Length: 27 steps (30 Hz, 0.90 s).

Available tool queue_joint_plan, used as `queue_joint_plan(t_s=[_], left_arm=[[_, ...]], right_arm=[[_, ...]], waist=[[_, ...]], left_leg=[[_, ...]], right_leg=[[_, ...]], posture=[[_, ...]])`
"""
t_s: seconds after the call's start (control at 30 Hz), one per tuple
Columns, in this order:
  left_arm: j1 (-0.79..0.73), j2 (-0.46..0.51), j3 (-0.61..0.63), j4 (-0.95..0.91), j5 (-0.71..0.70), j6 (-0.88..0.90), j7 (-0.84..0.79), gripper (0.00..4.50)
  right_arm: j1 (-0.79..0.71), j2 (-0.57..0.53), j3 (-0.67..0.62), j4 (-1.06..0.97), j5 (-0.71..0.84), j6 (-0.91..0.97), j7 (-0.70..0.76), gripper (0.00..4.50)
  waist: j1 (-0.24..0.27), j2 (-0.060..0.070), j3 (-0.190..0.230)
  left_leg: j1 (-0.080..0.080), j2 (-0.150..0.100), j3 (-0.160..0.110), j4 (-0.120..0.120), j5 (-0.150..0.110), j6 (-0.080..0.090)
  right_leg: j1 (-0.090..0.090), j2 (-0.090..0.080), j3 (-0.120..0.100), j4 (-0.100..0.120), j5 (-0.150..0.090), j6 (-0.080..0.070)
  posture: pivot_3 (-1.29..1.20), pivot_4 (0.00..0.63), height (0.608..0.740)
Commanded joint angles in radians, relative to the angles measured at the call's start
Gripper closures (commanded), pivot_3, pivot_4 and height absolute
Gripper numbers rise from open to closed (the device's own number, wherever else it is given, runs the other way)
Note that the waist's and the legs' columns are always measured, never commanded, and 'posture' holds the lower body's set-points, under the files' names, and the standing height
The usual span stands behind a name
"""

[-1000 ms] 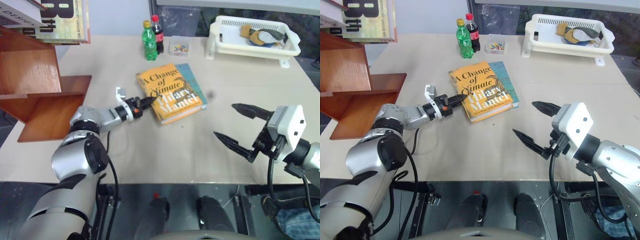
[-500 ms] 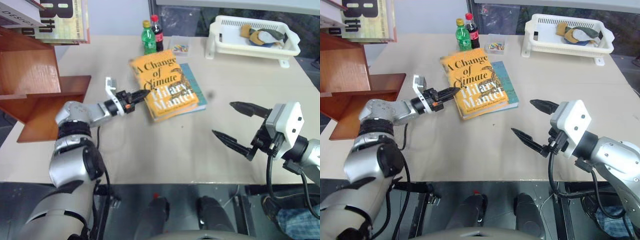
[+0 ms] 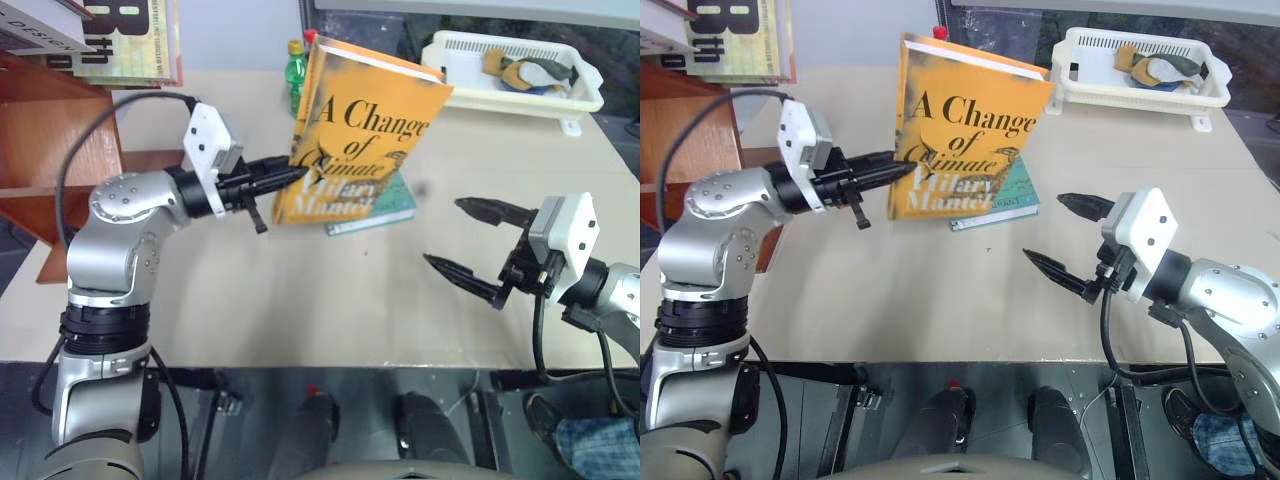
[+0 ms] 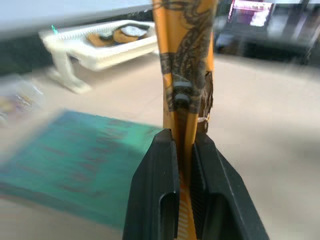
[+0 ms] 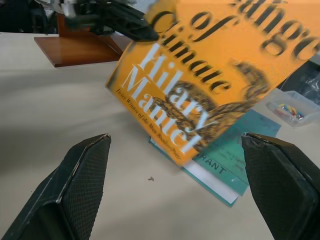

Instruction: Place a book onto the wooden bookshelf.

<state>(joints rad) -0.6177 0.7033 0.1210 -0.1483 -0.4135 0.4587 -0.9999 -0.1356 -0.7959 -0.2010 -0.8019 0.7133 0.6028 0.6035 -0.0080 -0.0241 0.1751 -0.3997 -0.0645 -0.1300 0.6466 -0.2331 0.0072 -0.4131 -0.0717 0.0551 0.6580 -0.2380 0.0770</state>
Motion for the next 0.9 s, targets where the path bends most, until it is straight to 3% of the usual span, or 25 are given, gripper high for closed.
queue_joint_plan(t_s=[0.03, 0.17, 0.23, 0.33, 0.5, 0.57, 0.77, 0.9], left_arm=[[-0.075, 0.13, 0.047, 0.082, 0.228, -0.567, -0.02, 4.48], [-0.137, 0.241, 0.092, 0.229, 0.276, -0.908, -0.039, 4.48], [-0.155, 0.284, 0.106, 0.282, 0.272, -0.982, -0.047, 4.48], [-0.136, 0.422, 0.182, 0.37, 0.263, -1.09, -0.089, 4.48], [0.049, 0.579, 0.349, 0.4, 0.137, -1.076, -0.237, 4.48], [0.161, 0.613, 0.469, 0.403, 0.12, -1.042, -0.306, 4.48], [0.4, 0.609, 0.735, 0.364, 0.115, -0.958, -0.414, 4.48], [0.484, 0.606, 0.809, 0.379, 0.15, -0.985, -0.426, 4.48]], right_arm=[[0.022, -0.018, -0.038, 0.013, 0.009, -0.047, 0.072, 0.19], [0.005, -0.013, -0.024, 0.051, 0.001, -0.074, 0.12, 0.19], [-0.01, -0.008, -0.009, 0.068, -0.007, -0.084, 0.133, 0.19], [-0.069, 0.011, 0.042, 0.141, -0.037, -0.125, 0.177, 0.19], [-0.155, 0.048, 0.121, 0.252, -0.08, -0.184, 0.251, 0.19], [-0.188, 0.067, 0.148, 0.297, -0.093, -0.207, 0.284, 0.19], [-0.25, 0.109, 0.192, 0.374, -0.122, -0.25, 0.341, 0.19], [-0.273, 0.135, 0.212, 0.39, -0.133, -0.26, 0.359, 0.19]], waist=[[0.001, 0.0, 0.0], [-0.003, 0.0, 0.0], [-0.005, 0.0, 0.0], [-0.011, 0.0, 0.001], [-0.032, 0.002, 0.003], [-0.033, 0.002, 0.003], [-0.034, 0.003, 0.005], [-0.031, 0.003, 0.005]], left_leg=[[0.0, 0.0, 0.0, 0.0, 0.0, 0.0], [-0.001, 0.0, 0.001, -0.001, 0.0, 0.0], [0.0, 0.0, 0.001, -0.001, 0.0, 0.001], [0.0, 0.0, 0.001, -0.001, 0.0, 0.001], [0.001, 0.001, 0.001, -0.002, 0.0, 0.001], [0.001, 0.001, 0.001, -0.003, 0.0, 0.001], [0.001, 0.002, 0.003, -0.003, 0.0, 0.001], [0.001, 0.002, 0.003, -0.003, 0.0, 0.001]], right_leg=[[0.0, 0.0, 0.0, 0.0, 0.0, 0.0], [0.0, 0.0, 0.0, -0.002, 0.0, 0.0], [0.0, 0.0, 0.0, -0.002, 0.0, 0.0], [0.0, 0.001, 0.0, -0.001, 0.0, 0.0], [0.0, 0.001, 0.0, -0.001, 0.0, 0.001], [0.0, 0.001, -0.001, -0.001, 0.0, 0.001], [0.0, 0.002, -0.002, -0.001, 0.0, 0.0], [0.0, 0.002, -0.002, -0.001, 0.0, 0.0]], posture=[[0.0, 0.15, 0.74], [0.0, 0.15, 0.74], [0.0, 0.15, 0.74], [0.0, 0.15, 0.74], [0.0, 0.15, 0.74], [0.0, 0.15, 0.74], [0.0, 0.15, 0.74], [0.0, 0.15, 0.74]])
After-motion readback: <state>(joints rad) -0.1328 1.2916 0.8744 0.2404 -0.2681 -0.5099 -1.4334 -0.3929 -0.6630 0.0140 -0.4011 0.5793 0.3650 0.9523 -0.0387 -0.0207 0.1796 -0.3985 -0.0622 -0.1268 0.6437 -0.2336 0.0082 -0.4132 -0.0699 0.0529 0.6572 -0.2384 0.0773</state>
